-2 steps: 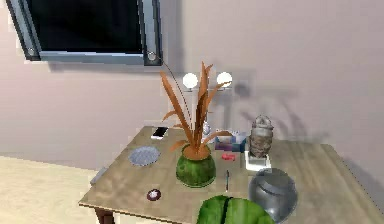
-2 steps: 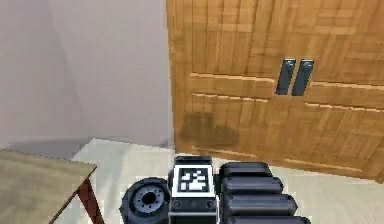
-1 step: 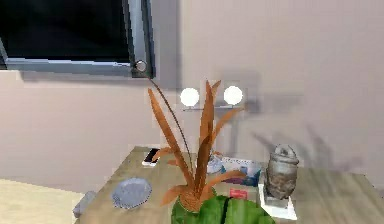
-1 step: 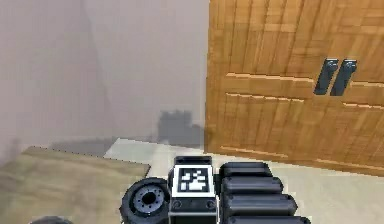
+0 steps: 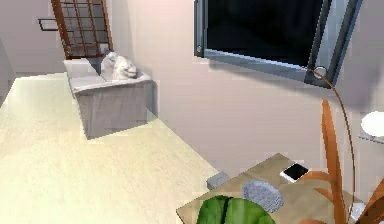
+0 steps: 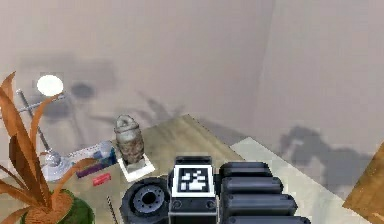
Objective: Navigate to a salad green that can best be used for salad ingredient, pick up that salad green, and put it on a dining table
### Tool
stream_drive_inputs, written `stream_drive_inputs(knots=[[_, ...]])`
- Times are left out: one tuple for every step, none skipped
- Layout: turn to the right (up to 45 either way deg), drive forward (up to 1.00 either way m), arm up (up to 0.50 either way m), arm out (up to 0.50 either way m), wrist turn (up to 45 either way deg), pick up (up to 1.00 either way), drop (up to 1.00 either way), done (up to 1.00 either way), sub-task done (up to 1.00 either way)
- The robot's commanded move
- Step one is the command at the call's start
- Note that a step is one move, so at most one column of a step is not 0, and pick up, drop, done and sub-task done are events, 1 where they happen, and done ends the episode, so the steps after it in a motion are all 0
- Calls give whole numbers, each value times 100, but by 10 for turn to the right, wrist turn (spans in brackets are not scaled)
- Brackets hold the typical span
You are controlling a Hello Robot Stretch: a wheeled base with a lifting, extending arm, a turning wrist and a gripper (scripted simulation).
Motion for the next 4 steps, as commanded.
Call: stream_drive_inputs(knots=[[-60,0,0,0,0,0,0,0,0],[0,0,0,38,0,0,0,0,0],[0,0,0,0,450,0,0,0,0],[0,0,0,0,180,0,0,0,0]])
